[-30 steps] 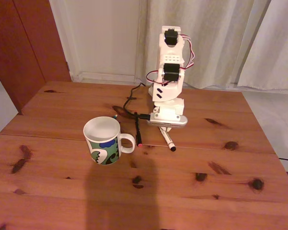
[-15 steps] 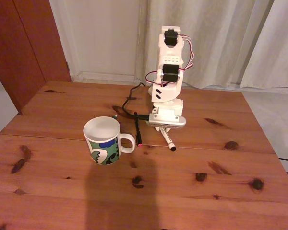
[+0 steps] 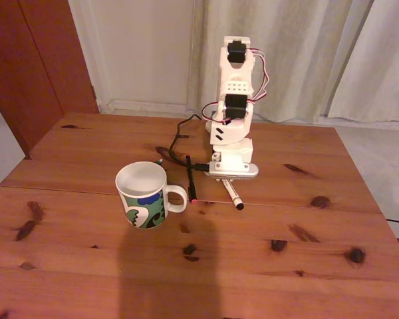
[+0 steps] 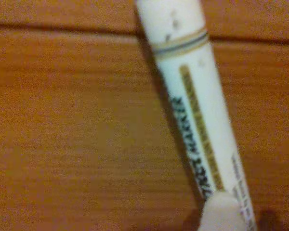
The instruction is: Clean up the desk and place the pens and markers into the cup
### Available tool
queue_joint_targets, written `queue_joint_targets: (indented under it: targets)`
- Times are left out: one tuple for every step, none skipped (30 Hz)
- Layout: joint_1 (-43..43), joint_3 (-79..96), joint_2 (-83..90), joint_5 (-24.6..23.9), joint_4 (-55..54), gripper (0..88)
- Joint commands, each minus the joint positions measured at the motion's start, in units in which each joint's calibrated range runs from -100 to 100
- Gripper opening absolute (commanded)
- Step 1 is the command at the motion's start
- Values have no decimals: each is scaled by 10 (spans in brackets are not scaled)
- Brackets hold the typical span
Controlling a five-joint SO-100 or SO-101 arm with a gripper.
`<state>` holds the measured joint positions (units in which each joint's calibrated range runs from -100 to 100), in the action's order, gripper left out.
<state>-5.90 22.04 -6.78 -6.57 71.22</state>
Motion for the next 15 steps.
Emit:
queue_joint_targets:
  targets:
    - [-17, 5, 17, 9, -9, 126]
    - [-19, 10, 24, 9, -9, 126]
    - [-20, 18, 33, 10, -9, 126]
    - [-20, 26, 42, 10, -9, 126]
    - [-20, 35, 48, 10, -10, 126]
    - [-21, 42, 53, 11, -10, 126]
    - [-23, 49, 57, 11, -14, 126]
    - [-24, 58, 60, 11, -24, 126]
    - [-24, 69, 61, 11, -39, 126]
    - [-24, 82, 62, 11, -56, 126]
    - [-24, 93, 62, 11, -75, 126]
    - [-24, 102, 62, 11, -91, 126]
    - [-23, 109, 62, 11, -104, 126]
    - [-21, 112, 62, 11, -111, 126]
    - [-20, 114, 62, 11, -116, 122]
